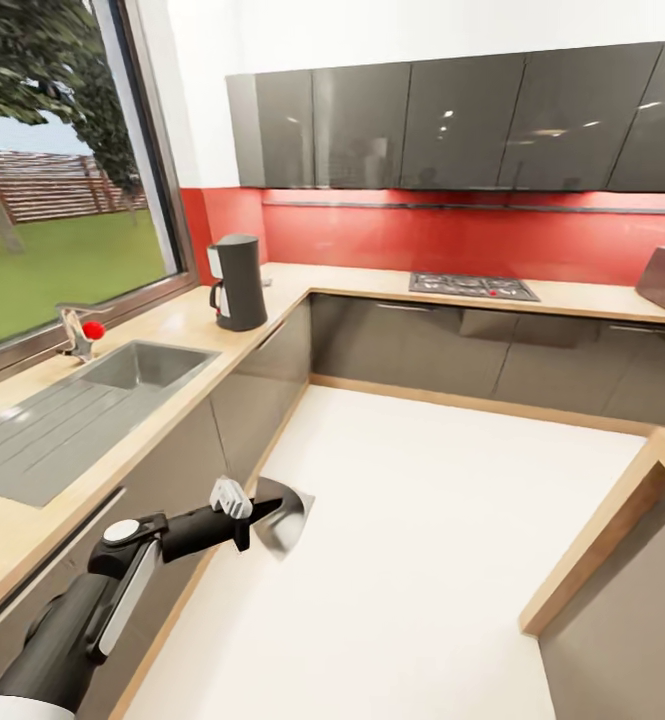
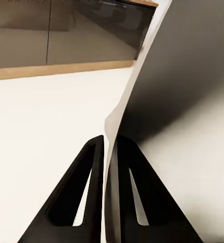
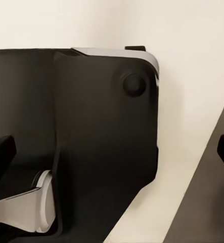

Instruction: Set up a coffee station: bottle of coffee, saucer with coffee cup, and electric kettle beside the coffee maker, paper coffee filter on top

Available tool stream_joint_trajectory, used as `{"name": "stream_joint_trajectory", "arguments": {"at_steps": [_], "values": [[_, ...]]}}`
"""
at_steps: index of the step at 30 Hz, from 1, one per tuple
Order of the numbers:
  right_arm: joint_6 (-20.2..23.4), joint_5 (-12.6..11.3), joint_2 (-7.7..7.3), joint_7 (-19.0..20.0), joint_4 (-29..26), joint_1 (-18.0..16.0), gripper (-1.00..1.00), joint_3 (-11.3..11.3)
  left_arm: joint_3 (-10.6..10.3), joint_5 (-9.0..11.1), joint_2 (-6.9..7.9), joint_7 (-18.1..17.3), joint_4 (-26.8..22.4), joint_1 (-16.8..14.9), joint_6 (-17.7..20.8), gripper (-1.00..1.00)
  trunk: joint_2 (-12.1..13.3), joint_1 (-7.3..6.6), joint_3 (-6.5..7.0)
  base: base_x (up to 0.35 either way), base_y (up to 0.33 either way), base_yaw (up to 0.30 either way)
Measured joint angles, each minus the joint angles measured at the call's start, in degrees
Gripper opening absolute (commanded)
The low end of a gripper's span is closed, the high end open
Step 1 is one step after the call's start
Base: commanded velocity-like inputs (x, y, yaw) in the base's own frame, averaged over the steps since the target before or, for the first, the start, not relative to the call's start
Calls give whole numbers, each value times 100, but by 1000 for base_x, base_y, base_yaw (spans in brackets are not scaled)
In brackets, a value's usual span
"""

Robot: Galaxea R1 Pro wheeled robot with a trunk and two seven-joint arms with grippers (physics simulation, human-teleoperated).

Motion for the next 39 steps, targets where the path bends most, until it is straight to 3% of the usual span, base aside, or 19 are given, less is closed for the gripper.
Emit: {"name": "stream_joint_trajectory", "arguments": {"at_steps": [16,26,39], "values": [[2,1,1,2,2,0,100,0,12,9,0,5,-1,0,-3,-100,1,2,112,299,94,-202],[5,10,4,10,8,0,100,12,13,7,1,6,-1,1,-3,-100,1,3,120,37,7,-14],[8,24,5,24,12,0,100,48,13,6,1,6,-1,1,-3,-100,1,0,120,311,0,0]]}}
